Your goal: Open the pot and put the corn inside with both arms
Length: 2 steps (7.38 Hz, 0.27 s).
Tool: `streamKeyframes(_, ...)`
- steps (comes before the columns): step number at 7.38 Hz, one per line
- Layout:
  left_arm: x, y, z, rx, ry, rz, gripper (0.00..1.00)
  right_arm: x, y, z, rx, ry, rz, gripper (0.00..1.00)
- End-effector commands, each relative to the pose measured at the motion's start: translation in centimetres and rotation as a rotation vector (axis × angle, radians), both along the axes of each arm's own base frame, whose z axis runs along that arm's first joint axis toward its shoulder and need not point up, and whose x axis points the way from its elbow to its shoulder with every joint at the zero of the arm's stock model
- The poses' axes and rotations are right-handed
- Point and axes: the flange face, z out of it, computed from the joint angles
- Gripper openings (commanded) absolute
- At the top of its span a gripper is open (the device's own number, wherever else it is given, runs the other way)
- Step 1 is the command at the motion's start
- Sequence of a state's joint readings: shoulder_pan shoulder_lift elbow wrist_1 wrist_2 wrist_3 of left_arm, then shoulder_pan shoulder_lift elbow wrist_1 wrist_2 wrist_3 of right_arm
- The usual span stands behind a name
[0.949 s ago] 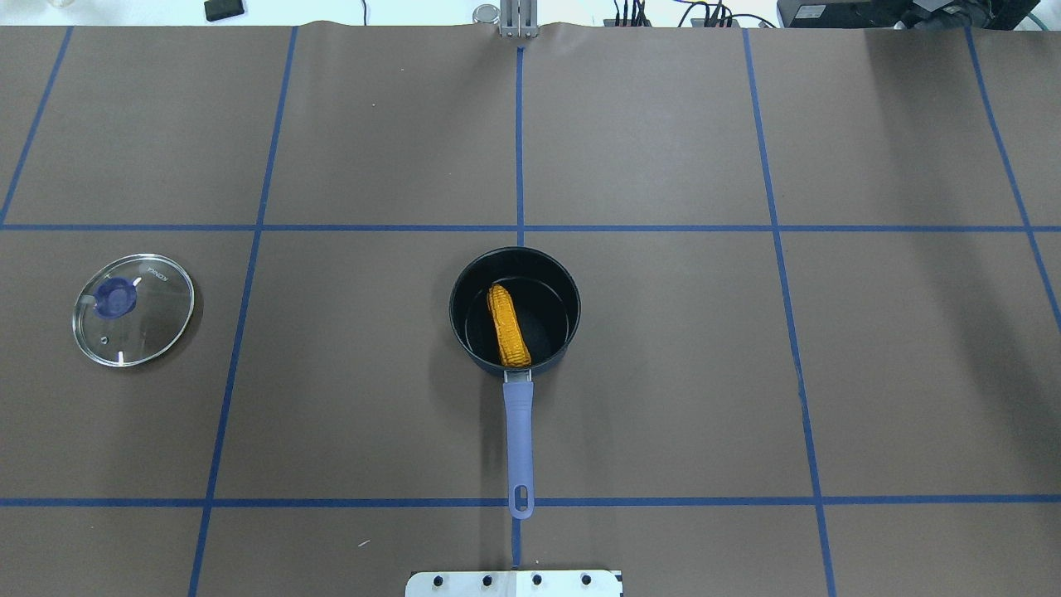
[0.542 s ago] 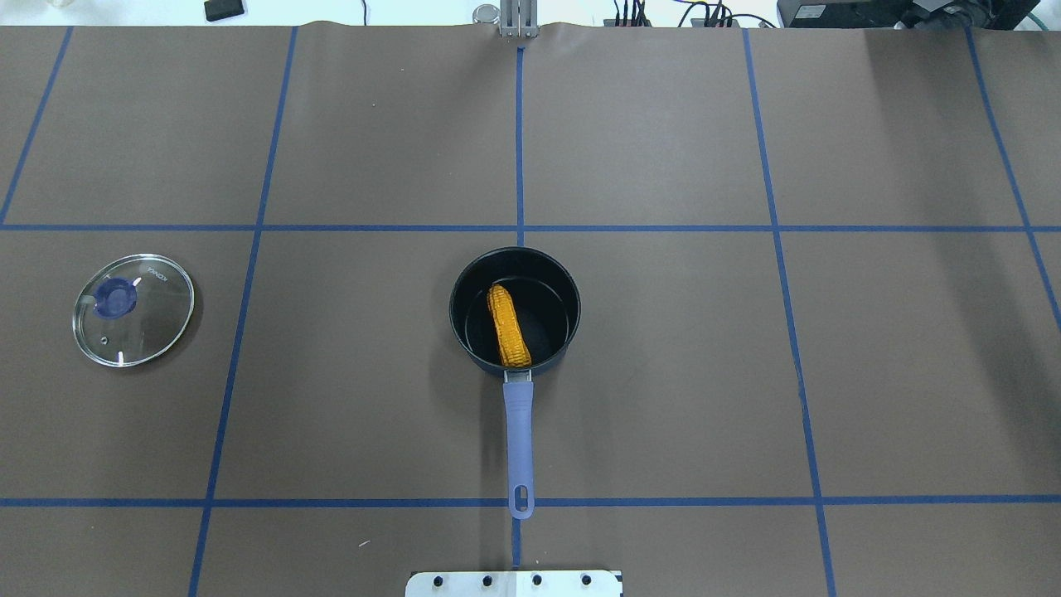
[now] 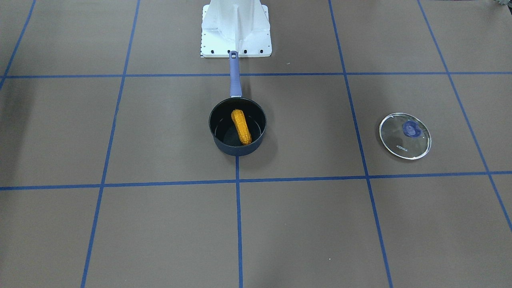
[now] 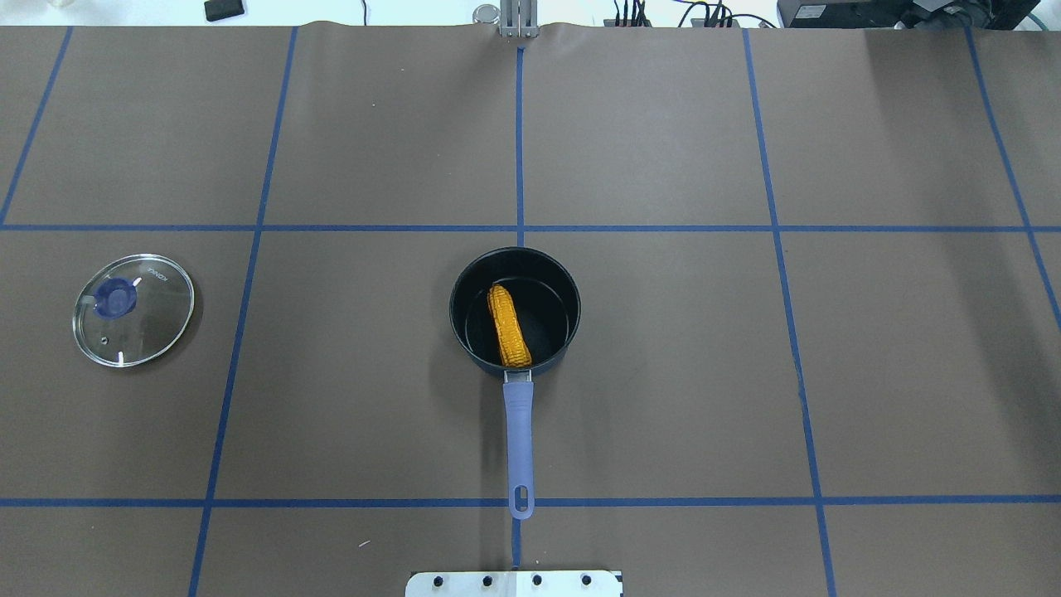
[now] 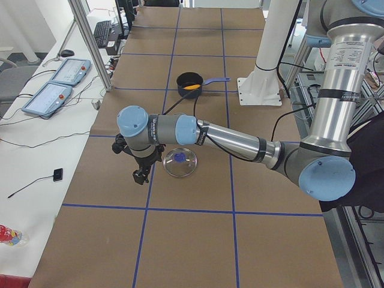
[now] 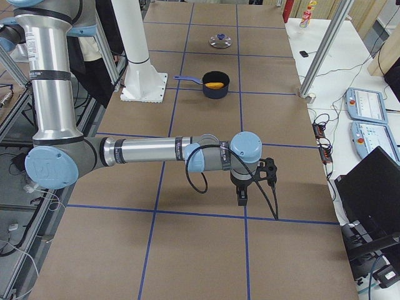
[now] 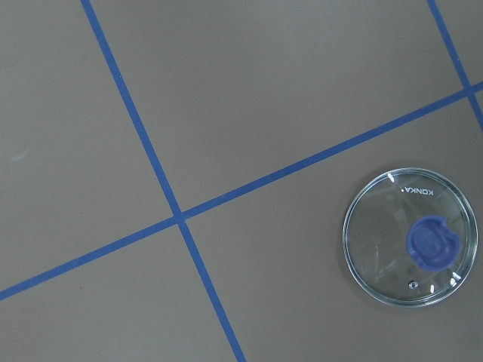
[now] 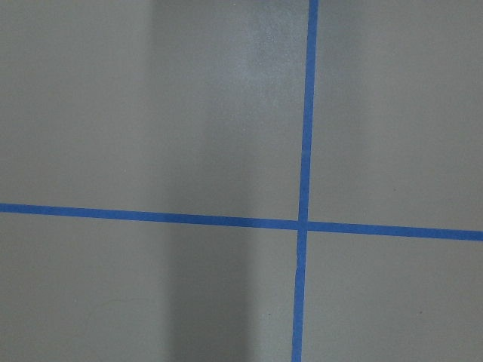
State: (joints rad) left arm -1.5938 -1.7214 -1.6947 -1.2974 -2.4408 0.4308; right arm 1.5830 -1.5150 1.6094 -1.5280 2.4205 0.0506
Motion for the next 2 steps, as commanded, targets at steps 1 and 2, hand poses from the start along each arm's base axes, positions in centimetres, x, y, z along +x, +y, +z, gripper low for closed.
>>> streamKeyframes(1,0.01,-0.06,-0.11,0.003,0.001,-0.001,0.98,0.0,0.16,0.12,-0.006,-0.001,0.003,1.0)
streamKeyframes(2,0.01,-0.05,-0.1,0.002,0.001,0.0,0.98,0.0,0.22,0.2,-0.007,-0.001,0.003,1.0)
